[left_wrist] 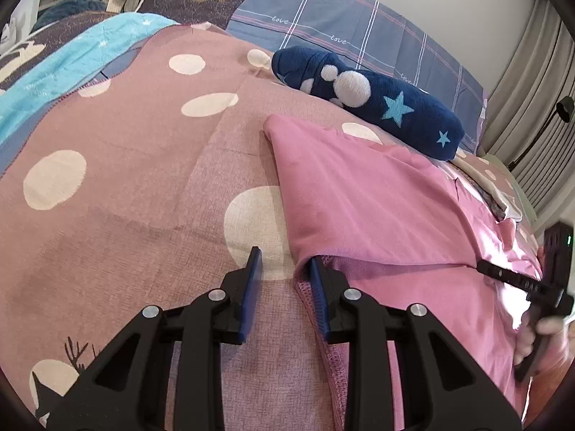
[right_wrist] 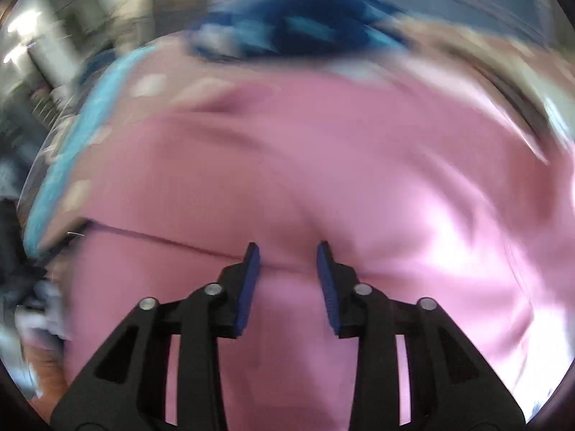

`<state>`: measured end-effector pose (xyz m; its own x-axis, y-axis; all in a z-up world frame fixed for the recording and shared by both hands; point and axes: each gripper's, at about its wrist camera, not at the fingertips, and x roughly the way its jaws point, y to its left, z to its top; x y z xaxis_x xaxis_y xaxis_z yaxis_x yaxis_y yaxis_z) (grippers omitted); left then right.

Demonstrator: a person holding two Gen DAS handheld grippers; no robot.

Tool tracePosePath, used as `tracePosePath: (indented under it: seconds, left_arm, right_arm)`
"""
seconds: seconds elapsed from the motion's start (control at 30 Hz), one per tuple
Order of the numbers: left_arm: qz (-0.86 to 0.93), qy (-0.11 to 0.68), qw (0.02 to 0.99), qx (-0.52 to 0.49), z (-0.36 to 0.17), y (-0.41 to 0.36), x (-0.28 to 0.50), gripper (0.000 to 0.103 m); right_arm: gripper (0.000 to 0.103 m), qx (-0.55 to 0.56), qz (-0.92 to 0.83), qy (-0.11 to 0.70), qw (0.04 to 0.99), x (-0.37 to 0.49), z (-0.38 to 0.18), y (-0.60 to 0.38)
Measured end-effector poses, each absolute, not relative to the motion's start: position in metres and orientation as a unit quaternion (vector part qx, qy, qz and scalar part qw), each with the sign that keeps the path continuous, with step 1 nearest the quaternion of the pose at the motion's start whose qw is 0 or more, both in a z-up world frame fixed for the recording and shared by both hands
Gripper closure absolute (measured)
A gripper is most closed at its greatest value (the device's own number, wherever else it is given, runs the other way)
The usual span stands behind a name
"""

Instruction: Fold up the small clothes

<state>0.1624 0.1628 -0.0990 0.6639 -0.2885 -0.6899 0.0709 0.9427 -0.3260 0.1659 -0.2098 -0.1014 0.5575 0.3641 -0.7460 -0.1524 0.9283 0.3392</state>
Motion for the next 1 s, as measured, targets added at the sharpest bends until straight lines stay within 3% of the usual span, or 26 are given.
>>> tracePosePath:
  seconds: [0.07,0.13,0.3,0.37,0.43,0.53,0.67,0.77,1.0]
  left_arm:
    - [-0.081,0.384,0.912,-0.123,-0.090,0.161,0.157,0.075]
    - [-0.083,0.364,0.922,-0.101,-0.071,0.152,0.145,0.076]
    - [-0.144,0.323,0.935,-0.018,-0.008,0.083,0.130,0.076]
    - [-0.154,0.334,0.930,0.008,-0.009,0.054,0.140,0.076]
    - [-0.157,0.362,0.919,0.016,-0.026,0.027,0.165,0.076]
    - [-0.150,0.434,0.888,0.001,-0.071,0.007,0.200,0.076]
    - [-0.143,0.427,0.893,0.017,-0.098,-0.003,0.206,0.073]
    - [-0.151,0.429,0.890,-0.001,-0.100,0.003,0.207,0.071]
    - [-0.144,0.422,0.895,0.019,-0.100,-0.004,0.202,0.068]
  right_arm:
    - [0.103,0.207,0.167,0.437,0.859,0.162,-0.114,-0.238]
    - [0.103,0.248,0.170,0.441,0.846,0.165,-0.118,-0.245]
    - [0.103,0.194,0.152,0.434,0.866,0.154,-0.099,-0.232]
    - [0.093,0.184,0.134,0.411,0.883,0.138,-0.083,-0.237]
    - [0.090,0.186,0.132,0.370,0.901,0.111,-0.060,-0.257]
    - [0.072,0.183,0.092,0.334,0.920,0.071,-0.036,-0.309]
    - [0.070,0.219,-0.013,0.308,0.926,0.020,-0.032,-0.410]
    - [0.070,0.355,-0.134,0.284,0.880,-0.029,-0.053,-0.519]
    - [0.070,0.475,-0.222,0.228,0.820,-0.057,-0.083,-0.595]
